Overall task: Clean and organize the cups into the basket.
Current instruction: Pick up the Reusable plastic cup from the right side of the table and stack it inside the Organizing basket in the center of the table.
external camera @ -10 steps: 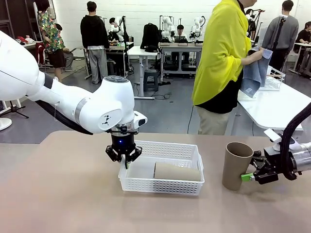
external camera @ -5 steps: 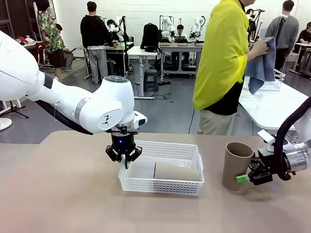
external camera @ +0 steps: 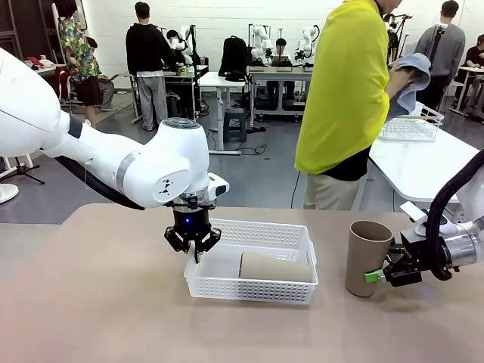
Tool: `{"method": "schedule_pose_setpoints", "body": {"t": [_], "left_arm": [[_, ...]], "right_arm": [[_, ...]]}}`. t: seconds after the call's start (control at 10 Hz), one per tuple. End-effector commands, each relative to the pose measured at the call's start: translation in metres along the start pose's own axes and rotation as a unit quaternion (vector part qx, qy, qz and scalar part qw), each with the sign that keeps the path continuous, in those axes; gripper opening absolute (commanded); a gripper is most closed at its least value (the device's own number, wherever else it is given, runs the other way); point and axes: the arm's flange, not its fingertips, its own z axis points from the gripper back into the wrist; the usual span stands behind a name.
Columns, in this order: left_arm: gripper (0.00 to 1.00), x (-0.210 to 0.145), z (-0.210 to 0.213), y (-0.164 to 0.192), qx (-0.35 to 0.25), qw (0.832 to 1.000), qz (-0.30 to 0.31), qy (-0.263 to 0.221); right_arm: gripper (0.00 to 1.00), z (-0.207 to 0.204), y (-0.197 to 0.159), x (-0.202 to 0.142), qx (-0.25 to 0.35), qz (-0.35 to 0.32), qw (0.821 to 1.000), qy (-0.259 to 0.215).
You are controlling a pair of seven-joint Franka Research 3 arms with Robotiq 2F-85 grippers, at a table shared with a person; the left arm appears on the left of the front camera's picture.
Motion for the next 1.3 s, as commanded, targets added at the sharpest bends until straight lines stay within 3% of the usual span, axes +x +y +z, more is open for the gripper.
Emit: {"method": "schedule_pose_setpoints", "body": {"t": [0.0,0.1,0.4,0.5,1.2], "left_arm": [[0.00,0.000,0.001,0.000,0.002,1.000,-0.001,0.000],[0.00,0.000,0.001,0.000,0.002,1.000,-0.001,0.000],[0.00,0.000,0.001,0.000,0.002,1.000,-0.001,0.000],[0.00,0.000,0.001,0.000,0.002,1.000,-0.001,0.000],[0.00,0.000,0.001,0.000,0.002,1.000,-0.001,0.000]], "right_arm": [[0.24,-0.001,0.002,0.016,-0.028,-0.017,0.999,0.012],[0.24,0.004,0.024,0.047,-0.048,-0.029,0.998,0.035],[0.24,0.035,0.095,0.170,-0.113,0.025,0.992,0.052],[0.24,0.039,0.104,0.187,-0.125,0.026,0.991,0.050],[0.24,0.049,0.106,0.202,-0.119,0.041,0.991,0.035]]}}
